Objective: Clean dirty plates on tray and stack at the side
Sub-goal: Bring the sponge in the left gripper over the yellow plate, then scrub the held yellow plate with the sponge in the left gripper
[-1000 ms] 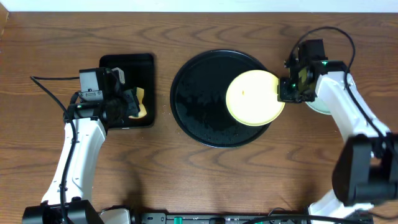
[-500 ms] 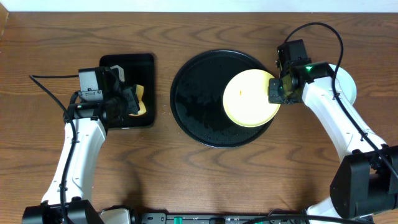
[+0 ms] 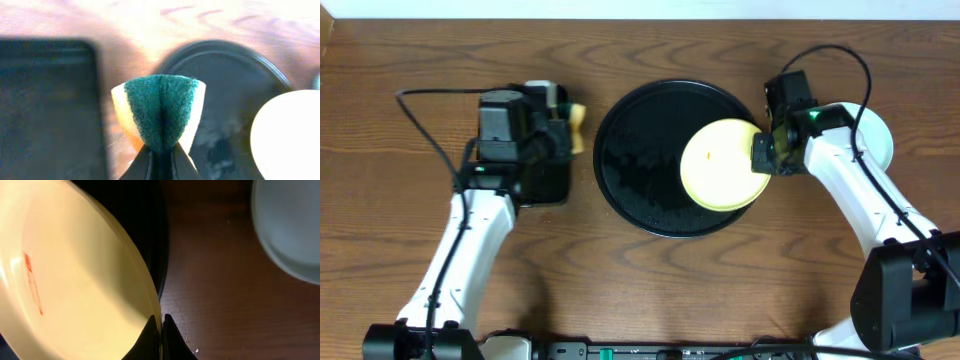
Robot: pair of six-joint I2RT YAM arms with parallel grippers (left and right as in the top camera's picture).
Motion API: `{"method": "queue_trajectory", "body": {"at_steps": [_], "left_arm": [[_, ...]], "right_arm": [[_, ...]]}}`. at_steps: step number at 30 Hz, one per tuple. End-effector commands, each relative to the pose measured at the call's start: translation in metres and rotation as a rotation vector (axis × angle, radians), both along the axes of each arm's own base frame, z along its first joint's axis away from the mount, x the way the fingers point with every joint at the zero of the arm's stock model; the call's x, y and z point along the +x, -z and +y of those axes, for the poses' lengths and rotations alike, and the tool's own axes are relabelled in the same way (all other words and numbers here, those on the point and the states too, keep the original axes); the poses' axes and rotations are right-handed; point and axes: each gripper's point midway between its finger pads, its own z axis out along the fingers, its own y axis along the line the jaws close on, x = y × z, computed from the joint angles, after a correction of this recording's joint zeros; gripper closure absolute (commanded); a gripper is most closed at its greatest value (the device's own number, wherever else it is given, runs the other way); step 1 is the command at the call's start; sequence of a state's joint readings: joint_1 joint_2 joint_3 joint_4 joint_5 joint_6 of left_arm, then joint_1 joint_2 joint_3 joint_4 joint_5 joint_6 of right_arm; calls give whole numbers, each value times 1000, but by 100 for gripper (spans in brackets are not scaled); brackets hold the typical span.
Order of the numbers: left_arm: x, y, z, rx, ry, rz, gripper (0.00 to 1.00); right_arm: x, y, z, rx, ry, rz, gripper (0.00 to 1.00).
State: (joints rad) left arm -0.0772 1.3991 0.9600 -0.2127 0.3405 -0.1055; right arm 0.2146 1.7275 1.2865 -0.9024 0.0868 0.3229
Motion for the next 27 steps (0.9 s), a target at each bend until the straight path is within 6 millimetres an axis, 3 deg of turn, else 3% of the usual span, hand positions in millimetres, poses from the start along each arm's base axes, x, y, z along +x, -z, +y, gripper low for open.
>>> {"method": "queue_trajectory", "body": {"at_steps": [1, 3, 7, 11, 17, 27], "left_arm": [[-8, -13, -62, -52, 129, -37, 92], [-18, -15, -100, -58, 226, -59, 93], [-40, -6, -150, -55, 354, -45, 92], [-59, 19, -194, -44, 465, -5, 92], [-72, 57, -221, -18, 534, 56, 92], [-66, 97, -230, 9, 554, 90, 92]], "right_arm": [[-18, 27, 4, 20, 33, 46, 99], [-26, 42, 8, 50, 27, 62, 99], [-34, 53, 9, 61, 24, 79, 99], [-34, 54, 9, 62, 24, 77, 99], [-34, 54, 9, 62, 24, 77, 99], [-33, 53, 9, 63, 24, 73, 99]]}}
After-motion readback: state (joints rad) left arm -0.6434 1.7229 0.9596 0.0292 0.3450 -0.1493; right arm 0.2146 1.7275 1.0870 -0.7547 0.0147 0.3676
